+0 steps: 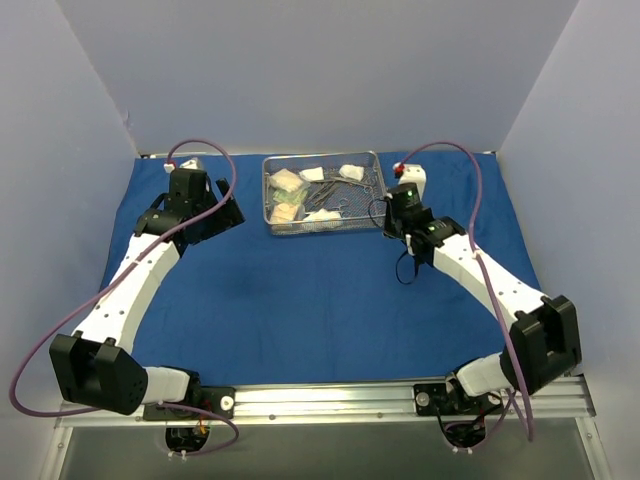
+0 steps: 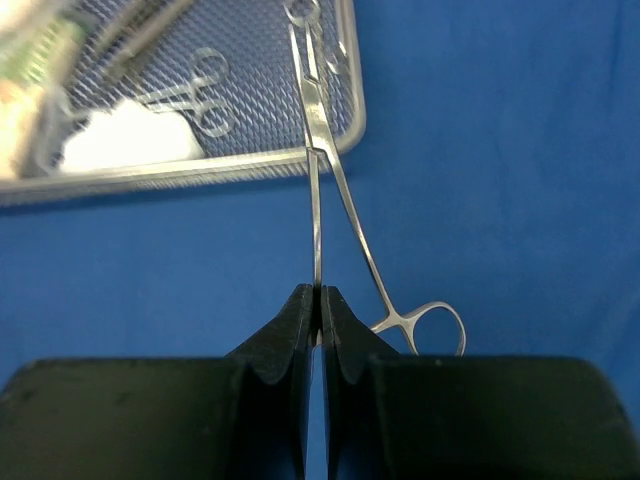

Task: Open and lay out the surgical kit
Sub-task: Place the medical item in the surgical kit.

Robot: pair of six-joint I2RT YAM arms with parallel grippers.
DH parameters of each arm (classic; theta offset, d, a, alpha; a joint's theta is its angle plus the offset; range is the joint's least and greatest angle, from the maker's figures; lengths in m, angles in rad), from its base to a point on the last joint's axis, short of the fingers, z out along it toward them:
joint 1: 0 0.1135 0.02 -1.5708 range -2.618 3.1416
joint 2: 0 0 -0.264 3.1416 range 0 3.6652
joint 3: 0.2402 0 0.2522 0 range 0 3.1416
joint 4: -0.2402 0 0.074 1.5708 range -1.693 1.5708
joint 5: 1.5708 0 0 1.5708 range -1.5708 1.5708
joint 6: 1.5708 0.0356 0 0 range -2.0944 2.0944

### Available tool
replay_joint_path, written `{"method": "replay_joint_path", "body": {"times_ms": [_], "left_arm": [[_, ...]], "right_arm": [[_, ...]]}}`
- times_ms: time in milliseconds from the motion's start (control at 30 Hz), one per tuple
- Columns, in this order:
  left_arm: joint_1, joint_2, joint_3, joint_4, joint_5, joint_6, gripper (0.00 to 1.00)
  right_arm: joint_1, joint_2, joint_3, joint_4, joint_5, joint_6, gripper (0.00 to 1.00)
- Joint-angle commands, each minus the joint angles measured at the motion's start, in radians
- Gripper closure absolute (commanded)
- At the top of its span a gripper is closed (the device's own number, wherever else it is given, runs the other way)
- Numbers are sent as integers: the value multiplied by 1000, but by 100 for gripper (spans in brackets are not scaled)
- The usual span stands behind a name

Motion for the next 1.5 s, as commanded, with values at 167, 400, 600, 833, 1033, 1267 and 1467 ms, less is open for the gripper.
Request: {"method": "replay_joint_path", "body": {"times_ms": [167,400,600,833,1033,1267,1467], "left_arm": [[-16,-36,-61,64,88,-36,6],[-24,-55,-95,68,108,-44,6],[-29,-78,-116,58,112,-47,6],[-30,-90,-118,35,94,-37,6],[-30,-98,-123,21,79,-34,6],[-30,-110,-127,15,69,-33,6],[-30,-113,-115,2,57,-31,6]], "right_arm": [[-102,-177,-254,-48,13,94,100],[-141,-117,-391,78,-55,100,100],[-148,-14,-377,52,5,130,100],[-148,47,-359,21,5,108,100],[-150,73,-345,9,20,107,100],[-147,95,-340,-9,32,114,91],[-115,44,-317,-41,72,125,70]]}}
